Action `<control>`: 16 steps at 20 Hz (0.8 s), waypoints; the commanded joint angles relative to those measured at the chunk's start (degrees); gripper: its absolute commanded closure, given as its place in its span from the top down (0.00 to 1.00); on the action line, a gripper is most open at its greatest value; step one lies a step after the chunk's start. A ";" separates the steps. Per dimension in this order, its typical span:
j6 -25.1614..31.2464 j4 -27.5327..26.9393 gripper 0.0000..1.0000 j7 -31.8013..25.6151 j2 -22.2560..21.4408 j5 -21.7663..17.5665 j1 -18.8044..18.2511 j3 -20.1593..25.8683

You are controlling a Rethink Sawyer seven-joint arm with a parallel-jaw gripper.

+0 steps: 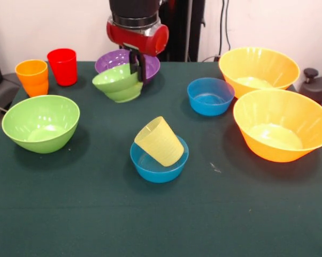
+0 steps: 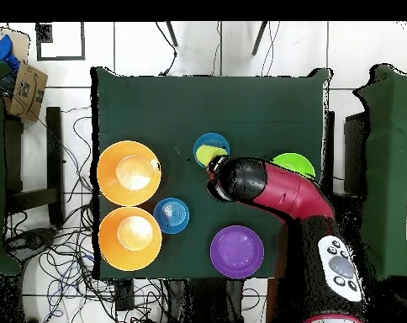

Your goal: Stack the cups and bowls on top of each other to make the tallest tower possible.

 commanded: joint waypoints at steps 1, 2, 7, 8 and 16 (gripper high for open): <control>-6.96 4.88 0.00 -4.51 1.88 1.11 -3.41 16.29; -7.06 4.91 0.00 -4.39 2.11 1.24 -3.97 17.41; -8.17 4.93 0.00 -2.91 2.72 0.13 -5.24 19.70; -8.53 4.79 0.00 -2.72 2.88 -0.20 -5.48 20.07; -7.40 3.05 0.00 -1.25 3.38 -2.36 -4.79 19.23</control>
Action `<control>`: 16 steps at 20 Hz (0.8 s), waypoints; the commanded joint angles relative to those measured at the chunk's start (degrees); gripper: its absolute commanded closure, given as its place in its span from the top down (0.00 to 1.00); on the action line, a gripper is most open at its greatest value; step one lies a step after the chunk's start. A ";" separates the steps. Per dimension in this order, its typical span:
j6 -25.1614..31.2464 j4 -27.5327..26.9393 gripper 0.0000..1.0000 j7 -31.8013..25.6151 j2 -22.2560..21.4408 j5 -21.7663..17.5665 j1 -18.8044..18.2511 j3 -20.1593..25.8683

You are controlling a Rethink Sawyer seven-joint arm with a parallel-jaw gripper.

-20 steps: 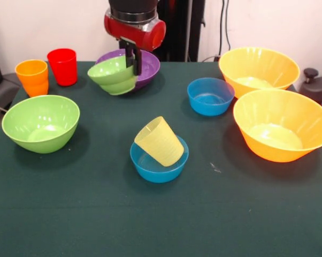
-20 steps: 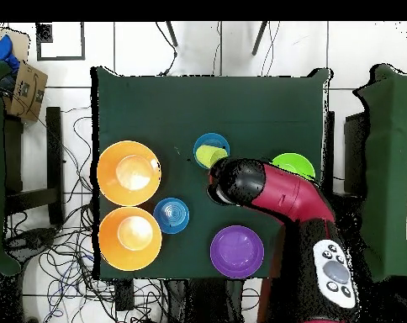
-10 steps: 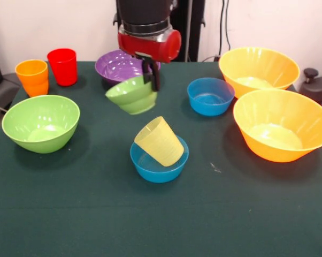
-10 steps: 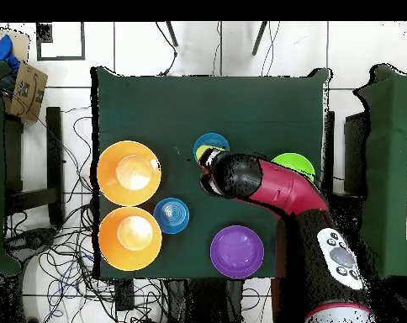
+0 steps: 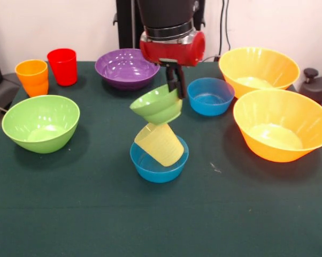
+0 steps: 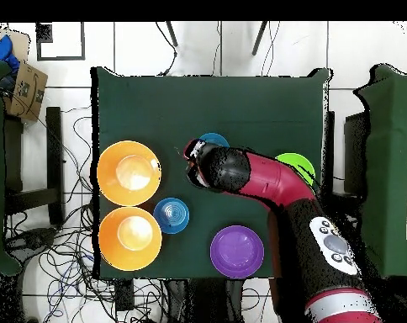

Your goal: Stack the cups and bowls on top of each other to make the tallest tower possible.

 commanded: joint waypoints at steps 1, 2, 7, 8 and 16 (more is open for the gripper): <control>0.02 -0.03 0.00 -1.06 2.93 -3.09 1.43 4.01; 0.59 -0.37 0.00 -0.79 2.92 -3.46 1.94 3.29; 2.90 -0.82 0.00 -0.17 2.99 -5.48 4.53 -0.48; 3.98 -1.30 0.00 -0.23 3.09 -6.34 5.33 -1.69; 6.72 -2.85 0.00 -0.71 3.45 -7.74 6.53 -3.96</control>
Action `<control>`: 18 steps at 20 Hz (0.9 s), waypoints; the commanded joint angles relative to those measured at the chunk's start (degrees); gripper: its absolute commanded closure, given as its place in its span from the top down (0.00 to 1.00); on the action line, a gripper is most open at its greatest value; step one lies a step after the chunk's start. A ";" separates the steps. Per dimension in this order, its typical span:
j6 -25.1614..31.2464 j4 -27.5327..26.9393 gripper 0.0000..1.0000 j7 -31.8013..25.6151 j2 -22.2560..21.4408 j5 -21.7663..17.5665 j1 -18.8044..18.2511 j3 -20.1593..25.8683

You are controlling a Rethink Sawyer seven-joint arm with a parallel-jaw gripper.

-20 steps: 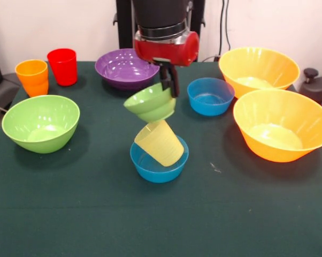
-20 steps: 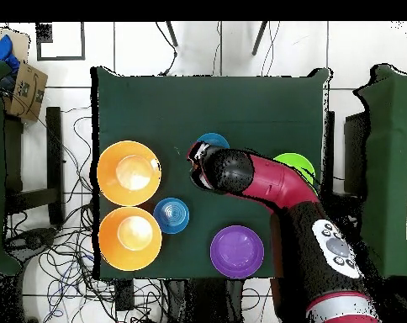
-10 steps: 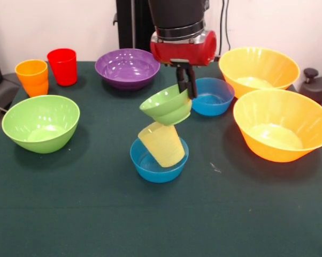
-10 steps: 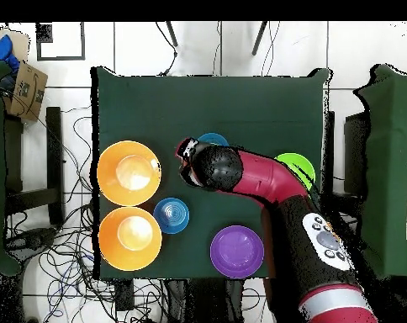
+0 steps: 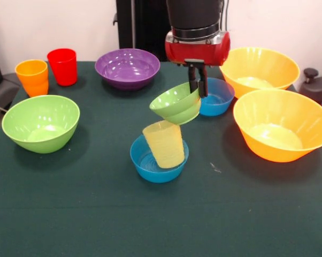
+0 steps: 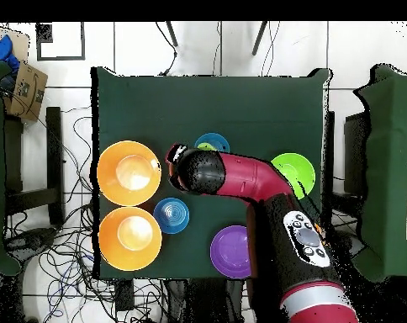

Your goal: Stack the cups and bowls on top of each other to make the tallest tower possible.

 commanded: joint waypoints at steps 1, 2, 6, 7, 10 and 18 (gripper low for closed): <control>6.29 -2.63 0.00 -0.79 3.47 -5.12 1.53 -2.31; 6.07 -2.75 0.00 -0.60 3.45 -5.08 1.69 -2.34; 5.56 -3.30 0.00 -0.24 3.70 -5.20 1.94 -2.38; 5.40 -3.52 0.00 -0.05 3.84 -5.29 2.14 -2.53; 3.87 -3.50 0.00 0.36 4.14 -5.21 2.37 -2.50; 3.27 -6.02 0.00 2.83 5.49 -5.45 5.53 -5.48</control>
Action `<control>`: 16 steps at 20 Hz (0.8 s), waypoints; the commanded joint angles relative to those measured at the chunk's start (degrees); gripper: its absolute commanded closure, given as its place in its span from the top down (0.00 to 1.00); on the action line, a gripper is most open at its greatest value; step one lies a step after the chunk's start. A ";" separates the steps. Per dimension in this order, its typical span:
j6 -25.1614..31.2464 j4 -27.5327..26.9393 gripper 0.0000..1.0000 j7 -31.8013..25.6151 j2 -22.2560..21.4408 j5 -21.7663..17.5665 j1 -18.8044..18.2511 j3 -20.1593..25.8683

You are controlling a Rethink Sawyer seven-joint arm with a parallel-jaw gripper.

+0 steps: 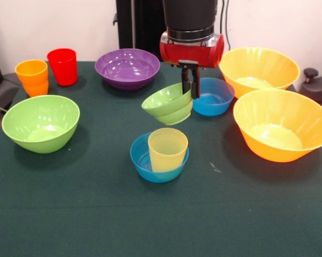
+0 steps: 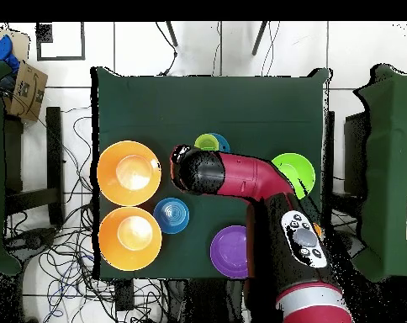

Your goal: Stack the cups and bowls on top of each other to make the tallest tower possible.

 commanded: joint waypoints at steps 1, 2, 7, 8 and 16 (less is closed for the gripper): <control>2.89 -4.73 0.00 2.94 5.05 -4.17 4.15 -3.11; 2.72 -4.42 0.00 2.96 4.87 -4.06 4.33 -3.40; 3.09 -5.25 0.00 3.50 5.32 -4.05 6.28 -5.86; 4.35 -6.63 0.00 4.06 5.88 -4.41 7.41 -7.24; 7.70 -12.53 0.00 3.53 9.10 -3.20 10.15 -11.11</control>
